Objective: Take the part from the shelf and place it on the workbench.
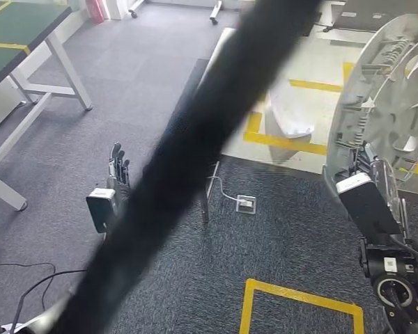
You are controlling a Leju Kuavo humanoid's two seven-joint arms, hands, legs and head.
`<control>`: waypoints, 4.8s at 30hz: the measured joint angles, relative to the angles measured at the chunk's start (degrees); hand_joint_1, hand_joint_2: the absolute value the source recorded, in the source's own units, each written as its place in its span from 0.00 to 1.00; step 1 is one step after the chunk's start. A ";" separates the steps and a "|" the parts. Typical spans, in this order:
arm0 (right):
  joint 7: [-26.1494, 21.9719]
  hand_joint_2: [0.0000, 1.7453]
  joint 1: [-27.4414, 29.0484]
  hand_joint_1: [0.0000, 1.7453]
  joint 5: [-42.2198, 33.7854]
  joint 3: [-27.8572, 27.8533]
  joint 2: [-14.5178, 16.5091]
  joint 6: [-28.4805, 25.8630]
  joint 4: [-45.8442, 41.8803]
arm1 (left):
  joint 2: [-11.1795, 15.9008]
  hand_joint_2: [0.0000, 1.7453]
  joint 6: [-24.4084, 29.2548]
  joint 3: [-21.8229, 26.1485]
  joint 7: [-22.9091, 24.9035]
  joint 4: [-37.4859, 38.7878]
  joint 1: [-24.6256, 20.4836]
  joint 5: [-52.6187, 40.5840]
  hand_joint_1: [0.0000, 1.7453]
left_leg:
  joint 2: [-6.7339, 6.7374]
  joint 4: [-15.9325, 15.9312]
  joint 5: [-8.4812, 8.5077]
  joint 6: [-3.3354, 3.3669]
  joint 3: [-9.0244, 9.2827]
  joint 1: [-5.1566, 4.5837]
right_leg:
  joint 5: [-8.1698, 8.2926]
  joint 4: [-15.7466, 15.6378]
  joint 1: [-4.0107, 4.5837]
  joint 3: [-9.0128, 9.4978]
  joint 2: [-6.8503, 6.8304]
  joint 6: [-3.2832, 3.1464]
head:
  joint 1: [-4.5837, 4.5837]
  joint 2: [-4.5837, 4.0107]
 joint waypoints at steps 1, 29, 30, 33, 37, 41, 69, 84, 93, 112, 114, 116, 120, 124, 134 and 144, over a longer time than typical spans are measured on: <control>0.02 1.00 -0.11 1.00 -0.02 0.00 0.00 0.01 0.08 | 0.02 1.00 0.19 -0.04 0.01 -0.01 0.01 -0.08 0.00 | -0.01 0.31 -0.29 -0.31 -0.19 -0.05 | 0.20 -1.12 0.16 0.19 0.01 -0.26 | -0.05 0.00; -1.09 1.00 0.11 1.00 -3.17 -0.64 0.00 -2.15 2.62 | 0.66 1.00 1.77 -0.37 0.37 -0.20 1.04 -1.07 0.00 | 0.08 0.02 0.24 -1.13 -1.32 0.04 | 0.68 -1.16 0.54 -0.60 0.33 -1.96 | -0.05 0.00; -1.14 1.00 0.09 1.00 -3.26 -0.68 0.00 -2.14 2.62 | 0.65 1.00 1.77 -0.37 0.35 -0.20 1.01 -1.07 0.00 | 0.08 0.05 0.24 -1.13 -1.33 0.03 | 0.69 -1.17 0.53 -0.59 0.33 -1.96 | 0.06 0.00; -1.33 1.00 0.01 1.00 -3.78 -0.85 0.00 -1.99 2.62 | 0.64 1.00 1.77 -0.37 0.26 -0.21 0.99 -1.03 0.00 | 0.08 0.16 0.23 -1.13 -1.36 0.02 | 0.72 -1.17 0.53 -0.57 0.32 -1.93 | 0.11 0.00; -1.65 1.00 -0.07 1.00 -4.18 -0.90 0.00 -1.71 2.62 | 0.63 1.00 1.77 -0.37 0.15 -0.22 0.99 -0.90 0.00 | 0.08 0.22 0.20 -1.14 -1.40 0.02 | 0.72 -1.19 0.53 -0.57 0.32 -1.91 | 0.11 0.00; -1.73 1.00 -0.10 1.00 -4.24 -0.90 0.00 -1.58 2.62 | 0.65 1.00 1.78 -0.37 0.14 -0.25 0.99 -0.87 0.00 | 0.07 0.41 0.07 -0.97 -1.51 -0.04 | 0.73 -1.27 0.44 -0.58 0.31 -1.82 | 0.01 0.00; -1.80 1.00 0.77 1.00 -5.51 -1.16 -0.49 -1.69 2.91 | 0.24 1.00 1.75 -0.72 -0.19 -0.63 0.23 -0.54 0.00 | 2.55 13.26 -9.98 -5.20 -3.80 2.21 | -1.14 2.56 -1.61 -2.67 1.03 0.31 | -2.32 0.00; -2.09 1.00 1.94 1.00 -5.73 -0.57 -0.79 -2.17 4.31 | 0.22 1.00 1.51 -1.05 -0.99 0.40 0.07 -0.27 0.00 | 1.06 -5.36 2.94 1.39 1.15 0.62 | -5.65 5.42 -0.90 -2.34 1.85 1.39 | -2.95 0.00; -2.34 1.00 -0.18 1.00 -5.07 -0.45 -0.76 -2.42 4.31 | 0.01 1.00 1.52 -1.09 -1.05 0.75 -0.19 -0.07 0.00 | 3.49 1.57 -1.33 -2.27 0.12 1.52 | -2.54 0.93 -1.62 1.88 -0.94 3.37 | -0.96 0.00; -2.67 1.00 -1.21 1.00 -4.53 -0.32 -0.74 -2.25 4.03 | 0.07 1.00 1.51 -1.11 -1.08 0.74 -0.95 0.40 0.00 | 3.33 1.53 -0.73 -3.05 -0.82 1.59 | -2.61 1.15 -0.97 1.24 -0.59 0.47 | -1.93 0.00; -2.52 1.00 -1.25 1.00 -4.48 -0.31 -0.74 -2.28 3.90 | 0.07 1.00 1.51 -1.11 -1.08 0.74 -0.95 0.45 0.00 | 3.30 1.65 -0.74 -3.07 -0.88 1.51 | -2.55 1.07 -0.98 1.30 -0.60 0.45 | -1.80 0.00; -2.26 1.00 -1.27 1.00 -4.39 -0.31 -0.74 -2.30 3.86 | 0.07 1.00 1.51 -1.11 -1.08 0.74 -0.94 0.48 0.00 | 3.27 1.89 -0.79 -3.00 -1.00 1.45 | -2.46 0.94 -1.04 1.36 -0.63 0.52 | -1.68 0.00; -1.91 1.00 -1.23 1.00 -4.28 -0.28 -0.74 -2.30 3.66 | 0.07 1.00 1.53 -1.11 -1.08 0.74 -0.87 0.49 0.00 | 3.23 2.61 -1.11 -2.47 -1.39 1.39 | -2.29 0.77 -1.29 1.41 -0.71 0.79 | -1.72 0.00; -1.88 1.00 -1.24 1.00 -4.23 -0.28 -0.74 -2.28 3.42 | 0.08 1.00 1.53 -1.11 -1.08 0.74 -0.85 0.50 0.00 | 3.23 3.25 -1.42 -1.88 -1.80 1.26 | -2.16 0.59 -1.38 1.47 -0.72 1.27 | -1.77 0.00; -1.98 1.00 -1.25 1.00 -4.00 -0.31 -0.74 -2.15 3.15 | -0.32 1.00 1.53 -1.11 -1.11 0.58 -0.41 0.48 0.00 | 3.18 0.60 -0.99 -0.65 0.38 1.92 | -5.88 14.76 -1.67 -6.36 -0.67 2.88 | -0.47 0.00; -2.17 1.00 -1.17 1.00 -3.90 -0.34 -0.72 -1.87 3.08 | -0.28 1.00 1.53 -1.14 -1.13 0.42 -0.26 0.22 0.00 | 2.31 6.98 -5.11 -3.61 -2.07 2.04 | -1.78 1.11 -1.50 -0.08 -0.46 0.15 | -0.81 0.00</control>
